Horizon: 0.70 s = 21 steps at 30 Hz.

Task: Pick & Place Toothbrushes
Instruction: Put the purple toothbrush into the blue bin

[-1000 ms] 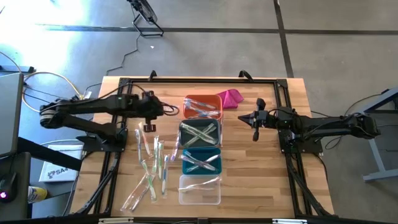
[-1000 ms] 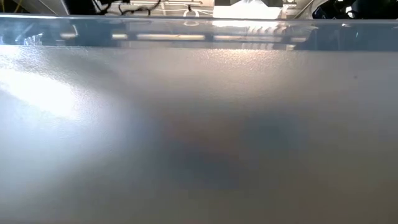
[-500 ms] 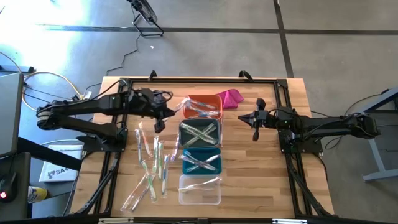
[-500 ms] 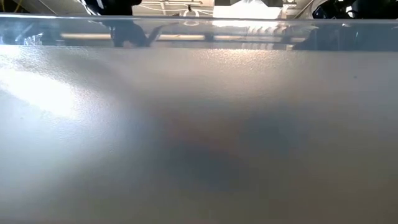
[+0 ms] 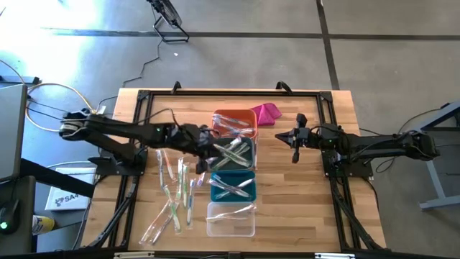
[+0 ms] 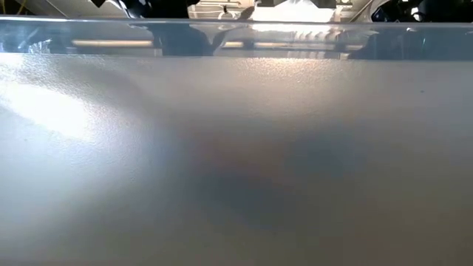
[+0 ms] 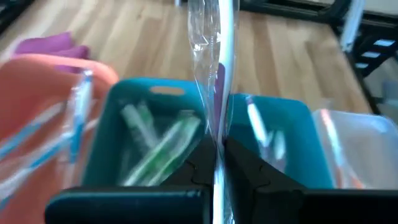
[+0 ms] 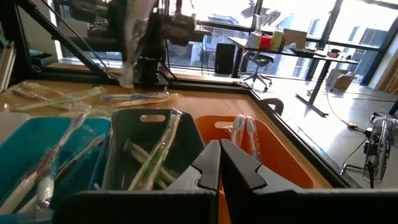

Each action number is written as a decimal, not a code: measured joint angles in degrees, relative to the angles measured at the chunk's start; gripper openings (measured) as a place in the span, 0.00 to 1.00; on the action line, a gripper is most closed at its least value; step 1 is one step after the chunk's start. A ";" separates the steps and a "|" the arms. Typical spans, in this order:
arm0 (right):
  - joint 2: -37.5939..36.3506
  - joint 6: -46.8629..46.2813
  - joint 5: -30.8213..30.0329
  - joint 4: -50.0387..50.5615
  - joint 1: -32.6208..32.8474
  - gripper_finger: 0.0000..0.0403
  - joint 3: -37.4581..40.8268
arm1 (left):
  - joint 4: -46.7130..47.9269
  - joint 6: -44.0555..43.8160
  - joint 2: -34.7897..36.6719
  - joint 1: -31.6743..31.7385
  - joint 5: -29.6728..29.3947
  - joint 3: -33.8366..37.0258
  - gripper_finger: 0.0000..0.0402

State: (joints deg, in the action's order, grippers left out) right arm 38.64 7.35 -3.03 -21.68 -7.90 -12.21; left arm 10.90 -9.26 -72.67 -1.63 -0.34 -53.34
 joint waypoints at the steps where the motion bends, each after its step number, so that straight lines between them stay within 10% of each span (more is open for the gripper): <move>1: -0.01 0.00 0.01 0.00 0.00 0.01 0.00 | -0.61 -0.71 -0.71 -0.64 0.00 0.00 0.03; 21: -0.01 -0.07 0.13 0.00 0.00 0.01 0.00 | -11.52 -13.78 -9.61 -9.95 -0.28 0.04 0.03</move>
State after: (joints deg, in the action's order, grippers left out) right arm 38.63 7.28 -2.90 -21.67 -7.90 -12.21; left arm -0.62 -23.04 -82.28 -11.58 -0.62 -53.30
